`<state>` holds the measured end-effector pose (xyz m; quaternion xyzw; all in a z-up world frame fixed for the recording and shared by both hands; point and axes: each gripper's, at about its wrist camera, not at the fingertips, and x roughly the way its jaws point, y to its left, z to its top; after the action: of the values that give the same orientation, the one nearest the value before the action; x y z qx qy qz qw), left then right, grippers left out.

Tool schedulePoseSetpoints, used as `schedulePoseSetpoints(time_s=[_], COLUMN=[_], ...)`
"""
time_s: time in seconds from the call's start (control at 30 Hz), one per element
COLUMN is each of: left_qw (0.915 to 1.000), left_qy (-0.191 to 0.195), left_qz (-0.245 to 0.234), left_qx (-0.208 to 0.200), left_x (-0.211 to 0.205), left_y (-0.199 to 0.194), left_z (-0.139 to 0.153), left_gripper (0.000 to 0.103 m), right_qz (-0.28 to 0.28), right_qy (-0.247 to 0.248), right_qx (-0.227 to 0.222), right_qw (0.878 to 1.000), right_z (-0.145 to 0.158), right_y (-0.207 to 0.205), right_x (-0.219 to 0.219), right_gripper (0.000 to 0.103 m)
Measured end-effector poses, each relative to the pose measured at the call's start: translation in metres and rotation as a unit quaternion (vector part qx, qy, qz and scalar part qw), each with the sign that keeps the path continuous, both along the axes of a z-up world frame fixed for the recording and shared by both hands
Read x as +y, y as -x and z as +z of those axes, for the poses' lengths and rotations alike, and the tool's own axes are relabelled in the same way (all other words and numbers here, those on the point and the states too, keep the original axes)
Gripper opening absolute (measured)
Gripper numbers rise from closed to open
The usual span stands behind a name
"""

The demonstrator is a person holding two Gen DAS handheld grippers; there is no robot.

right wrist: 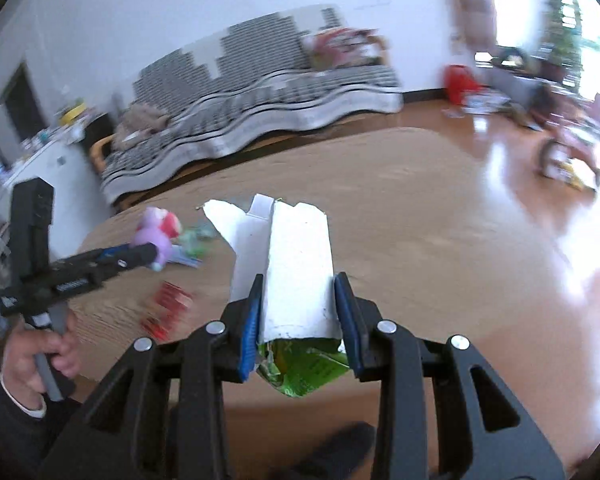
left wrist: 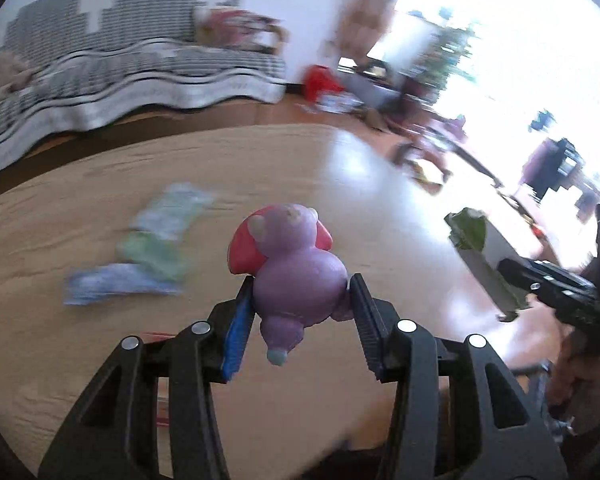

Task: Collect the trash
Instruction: 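Carry the plush toy and box over the bin and open both tools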

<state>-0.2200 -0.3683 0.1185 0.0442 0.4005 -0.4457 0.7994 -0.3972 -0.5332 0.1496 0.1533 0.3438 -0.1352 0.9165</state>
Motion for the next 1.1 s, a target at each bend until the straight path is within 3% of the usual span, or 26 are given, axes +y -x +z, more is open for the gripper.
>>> schedulePoseSetpoints(time_s=[0.13,0.27,0.4,0.53,0.67,0.87,1.1], left_qw=[0.9964,0.9861,0.9667,0.9479,0.9290,0.9111,0.9105], left_qy=[0.004,0.000,-0.010,-0.043,-0.094,-0.134,-0.137], left_qz=[-0.084,-0.166,-0.256,-0.315,-0.357,-0.388,-0.388], left_qx=[-0.006,-0.002,0.004,0.025,0.030,0.039,0.040], left_x=[-0.068,-0.130,-0.184,-0.220,-0.241,-0.247,-0.254], left_y=[0.076,0.156,0.247,0.319,0.375,0.396,0.395], left_z=[0.007,0.003,-0.015,-0.056,-0.111,-0.153,-0.165], left_gripper=[0.047,0.047,0.047,0.047,0.047,0.047,0.047], right_qz=[-0.087,-0.173,-0.245,-0.291,-0.315,-0.326,-0.327], right_qy=[0.012,0.013,-0.002,-0.023,-0.044,-0.079,-0.091], right_qx=[0.005,0.020,0.033,0.051,0.065,0.075,0.078], right_qw=[0.996,0.985,0.969,0.955,0.946,0.939,0.937], right_z=[-0.002,-0.020,-0.046,-0.081,-0.113,-0.154,-0.169], right_y=[0.109,0.215,0.309,0.371,0.411,0.435,0.426], right_x=[-0.044,-0.076,-0.092,-0.096,-0.096,-0.090,-0.087], right_gripper=[0.035,0.035,0.035,0.035,0.035,0.035,0.035])
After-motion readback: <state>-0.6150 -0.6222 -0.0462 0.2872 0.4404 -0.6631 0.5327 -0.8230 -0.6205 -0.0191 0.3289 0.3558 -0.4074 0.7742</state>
